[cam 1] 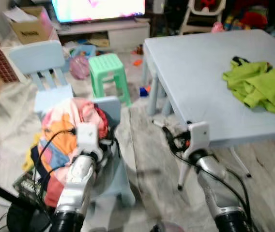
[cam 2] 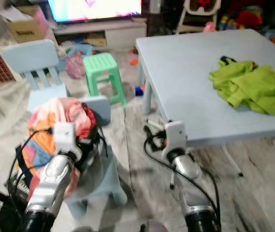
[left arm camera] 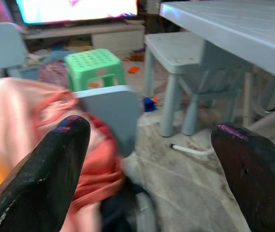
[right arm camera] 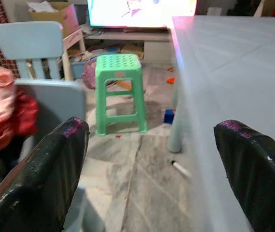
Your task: Hang hanger
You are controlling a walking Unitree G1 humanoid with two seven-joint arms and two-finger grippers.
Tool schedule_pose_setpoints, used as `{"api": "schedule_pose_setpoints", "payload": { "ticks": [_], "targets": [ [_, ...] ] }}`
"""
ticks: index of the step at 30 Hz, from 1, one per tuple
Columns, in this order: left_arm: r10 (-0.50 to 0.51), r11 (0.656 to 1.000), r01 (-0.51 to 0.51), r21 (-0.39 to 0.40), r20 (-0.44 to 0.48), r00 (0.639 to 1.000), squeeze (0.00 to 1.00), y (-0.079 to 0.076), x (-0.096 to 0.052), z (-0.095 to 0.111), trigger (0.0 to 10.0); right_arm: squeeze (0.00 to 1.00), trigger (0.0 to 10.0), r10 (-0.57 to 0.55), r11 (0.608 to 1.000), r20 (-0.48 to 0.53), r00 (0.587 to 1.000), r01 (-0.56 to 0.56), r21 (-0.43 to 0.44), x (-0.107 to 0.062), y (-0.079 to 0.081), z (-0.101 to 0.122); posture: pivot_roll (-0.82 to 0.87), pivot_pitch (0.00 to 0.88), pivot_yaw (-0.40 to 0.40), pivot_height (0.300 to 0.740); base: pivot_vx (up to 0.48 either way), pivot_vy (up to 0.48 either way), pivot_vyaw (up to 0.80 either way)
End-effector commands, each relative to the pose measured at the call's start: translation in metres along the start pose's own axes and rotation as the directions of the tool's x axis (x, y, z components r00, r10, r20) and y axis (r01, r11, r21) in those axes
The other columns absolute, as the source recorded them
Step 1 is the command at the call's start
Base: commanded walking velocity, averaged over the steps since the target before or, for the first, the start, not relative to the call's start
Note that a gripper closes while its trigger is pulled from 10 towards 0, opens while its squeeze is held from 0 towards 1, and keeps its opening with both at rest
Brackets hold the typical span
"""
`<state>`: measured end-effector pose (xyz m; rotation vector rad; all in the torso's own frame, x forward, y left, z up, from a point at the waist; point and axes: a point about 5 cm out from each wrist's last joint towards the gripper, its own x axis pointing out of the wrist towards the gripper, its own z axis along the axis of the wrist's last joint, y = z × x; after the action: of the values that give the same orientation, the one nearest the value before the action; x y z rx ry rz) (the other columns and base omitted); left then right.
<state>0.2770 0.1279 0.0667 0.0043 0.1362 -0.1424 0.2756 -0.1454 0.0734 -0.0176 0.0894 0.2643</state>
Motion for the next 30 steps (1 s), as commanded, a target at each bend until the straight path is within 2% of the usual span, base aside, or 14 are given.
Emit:
{"api": "schedule_pose_setpoints", "payload": {
  "ticks": [1, 5, 7, 8, 18, 22, 27, 29, 30],
  "targets": [
    [0.035, 0.999, -0.034, 0.033, -0.047, 0.998, 0.00, 0.012, -0.001, -0.006, 10.0, 0.00, 10.0, 0.047, 0.999, 0.018, 0.999, -0.047, 0.020, 0.004, 0.010, 0.004, -0.01, 0.000, -0.008, 0.740, 0.000, 0.000, 0.00],
    [0.078, 0.995, -0.071, 0.067, -0.116, 0.990, 0.00, 0.018, -0.004, -0.016, 10.0, 0.00, 10.0, 0.184, 0.983, 0.000, 0.983, -0.184, 0.031, 0.001, 0.024, 0.003, 0.00, 0.000, -0.012, 0.740, 0.000, 0.000, 0.00],
    [0.094, 0.994, -0.086, 0.070, -0.124, 0.988, 0.00, 0.020, -0.005, -0.018, 10.0, 0.00, 10.0, 0.257, 0.966, -0.010, 0.966, -0.258, -0.014, -0.003, 0.030, 0.002, 0.00, 0.000, -0.015, 0.740, 0.000, 0.000, 0.00],
    [0.098, 0.994, -0.089, 0.069, -0.125, 0.987, 0.00, 0.021, -0.006, -0.017, 10.0, 0.00, 10.0, 0.286, 0.956, -0.010, 0.958, -0.286, -0.067, -0.005, 0.031, 0.002, 0.00, 0.000, -0.014, 0.740, 0.000, 0.000, 0.80],
    [0.086, 0.995, -0.077, 0.061, -0.162, 0.983, 0.00, 0.020, -0.003, -0.019, 10.0, 0.00, 10.0, 0.281, 0.958, -0.004, 0.960, -0.281, -0.052, -0.008, 0.032, 0.004, -0.01, 0.000, -0.015, 0.740, 0.000, 0.000, 0.77],
    [0.038, 0.999, -0.033, 0.026, -0.217, 0.975, 0.00, 0.018, 0.003, -0.027, 10.0, 0.00, 10.0, 0.249, 0.967, -0.008, 0.969, -0.249, -0.063, -0.010, 0.029, 0.004, -0.02, 0.000, -0.021, 0.740, 0.000, 0.000, 0.00],
    [-0.026, 0.998, 0.038, 0.046, -0.224, 0.974, 0.00, 0.018, 0.010, -0.028, 10.0, 0.00, 10.0, 0.248, 0.966, -0.024, 0.968, -0.249, -0.072, -0.011, 0.026, 0.003, -0.03, 0.000, -0.023, 0.740, 0.000, 0.000, 0.00],
    [-0.098, 0.990, 0.124, 0.069, -0.295, 0.950, 0.00, 0.016, 0.011, -0.037, 10.0, 0.00, 10.0, 0.263, 0.961, -0.031, 0.964, -0.264, -0.082, -0.012, 0.028, 0.003, -0.04, 0.000, -0.020, 0.740, 0.000, 0.000, 0.00],
    [-0.098, 0.990, 0.124, 0.069, -0.295, 0.950, 0.00, 0.016, 0.011, -0.037, 10.0, 0.00, 10.0, 0.263, 0.961, -0.031, 0.964, -0.264, -0.082, -0.012, 0.028, 0.003, -0.04, 0.000, -0.020, 0.740, 0.000, 0.000, 0.00]
  ]
}}
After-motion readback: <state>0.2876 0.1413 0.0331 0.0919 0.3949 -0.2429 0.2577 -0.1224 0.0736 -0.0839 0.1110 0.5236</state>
